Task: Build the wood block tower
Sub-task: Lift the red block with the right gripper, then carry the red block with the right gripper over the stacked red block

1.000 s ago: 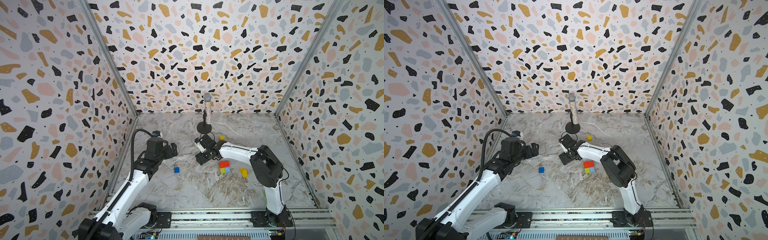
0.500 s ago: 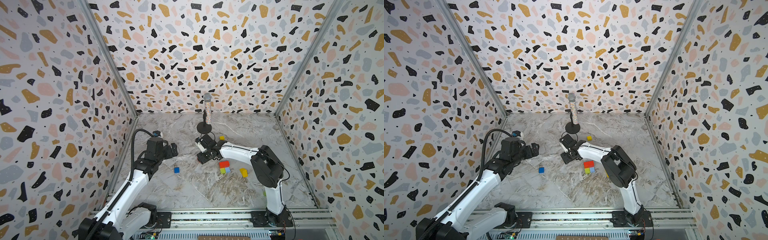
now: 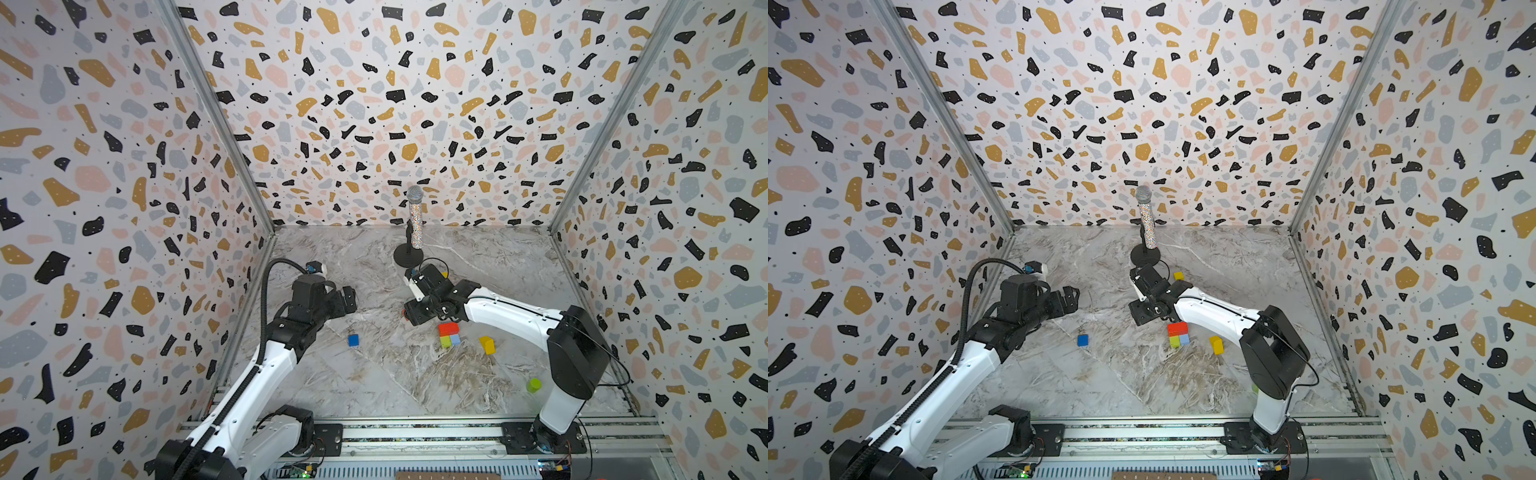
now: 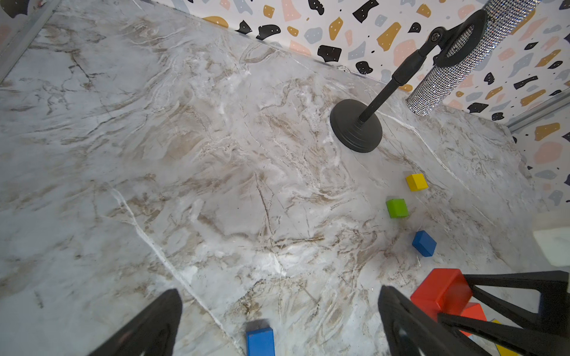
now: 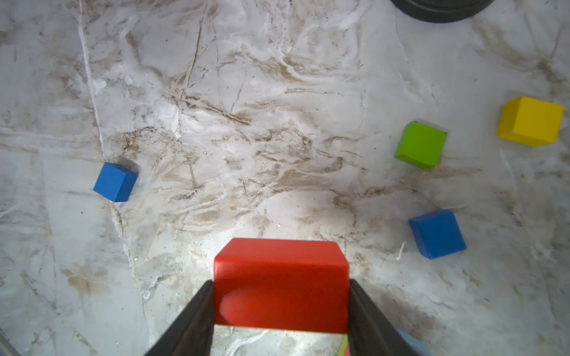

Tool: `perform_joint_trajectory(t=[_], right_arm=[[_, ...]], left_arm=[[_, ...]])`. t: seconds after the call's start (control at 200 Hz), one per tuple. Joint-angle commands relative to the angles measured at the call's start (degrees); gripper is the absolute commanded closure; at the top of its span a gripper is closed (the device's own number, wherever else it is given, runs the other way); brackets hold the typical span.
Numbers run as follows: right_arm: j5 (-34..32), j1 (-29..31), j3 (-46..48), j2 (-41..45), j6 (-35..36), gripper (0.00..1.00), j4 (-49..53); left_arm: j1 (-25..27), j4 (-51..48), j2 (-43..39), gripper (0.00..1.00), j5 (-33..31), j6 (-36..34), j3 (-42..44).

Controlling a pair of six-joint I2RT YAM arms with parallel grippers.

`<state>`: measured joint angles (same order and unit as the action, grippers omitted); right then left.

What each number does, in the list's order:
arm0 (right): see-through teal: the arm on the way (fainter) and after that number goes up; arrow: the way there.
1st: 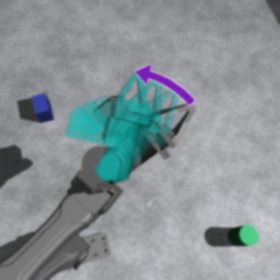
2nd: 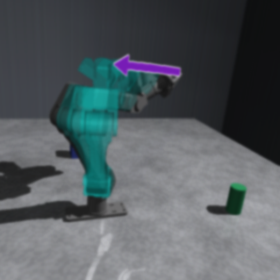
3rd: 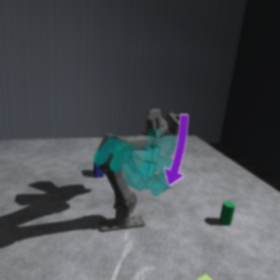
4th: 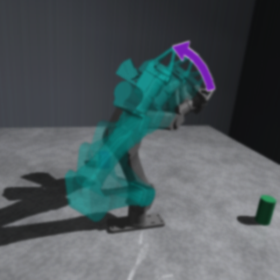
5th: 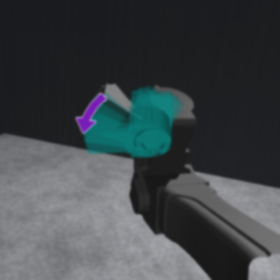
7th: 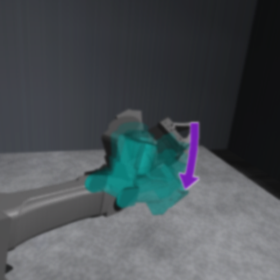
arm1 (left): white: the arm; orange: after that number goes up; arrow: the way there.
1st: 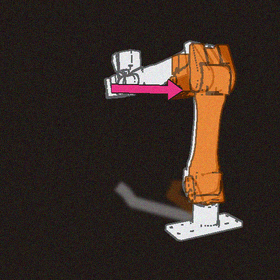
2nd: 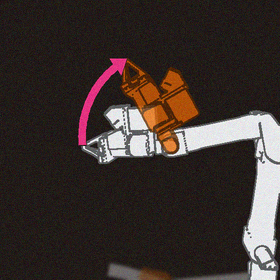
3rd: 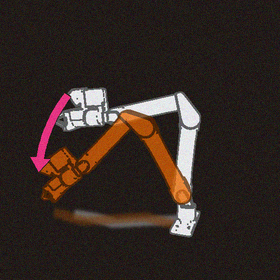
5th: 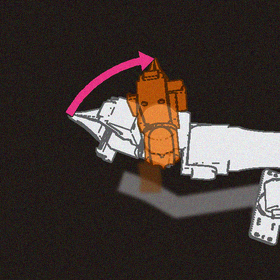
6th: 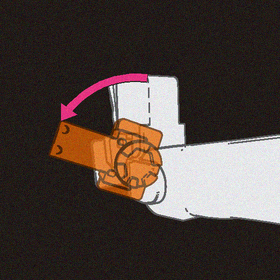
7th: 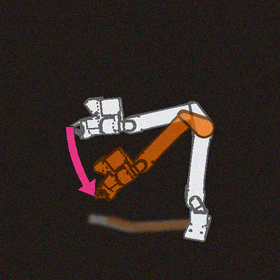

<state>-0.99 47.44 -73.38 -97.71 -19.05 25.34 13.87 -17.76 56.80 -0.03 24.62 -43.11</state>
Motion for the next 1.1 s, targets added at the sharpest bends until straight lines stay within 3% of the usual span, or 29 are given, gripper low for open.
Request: perform_joint_trajectory(t=[0.0, 0.315, 0.536, 1.091], right_arm=[[-3.47, 0.28, 1.51, 4.82, -2.76, 0.50, 4.30], [-7.55, 0.04, 8.63, 15.40, -6.96, 0.51, 8.98], [-7.54, -1.77, 14.69, 21.04, -9.75, 0.51, 8.78], [-4.82, -4.09, 23.70, 22.19, -11.10, 0.53, 3.22]], left_arm=[[-0.33, 2.10, -1.18, 0.00, 1.90, 0.11, 1.29], [0.58, 4.06, 1.22, 0.00, 6.57, 1.24, 2.63], [2.65, 3.52, 1.49, 0.00, 5.41, 0.67, 2.40], [2.83, 2.42, 1.23, 0.00, 3.29, -0.34, 1.74]])
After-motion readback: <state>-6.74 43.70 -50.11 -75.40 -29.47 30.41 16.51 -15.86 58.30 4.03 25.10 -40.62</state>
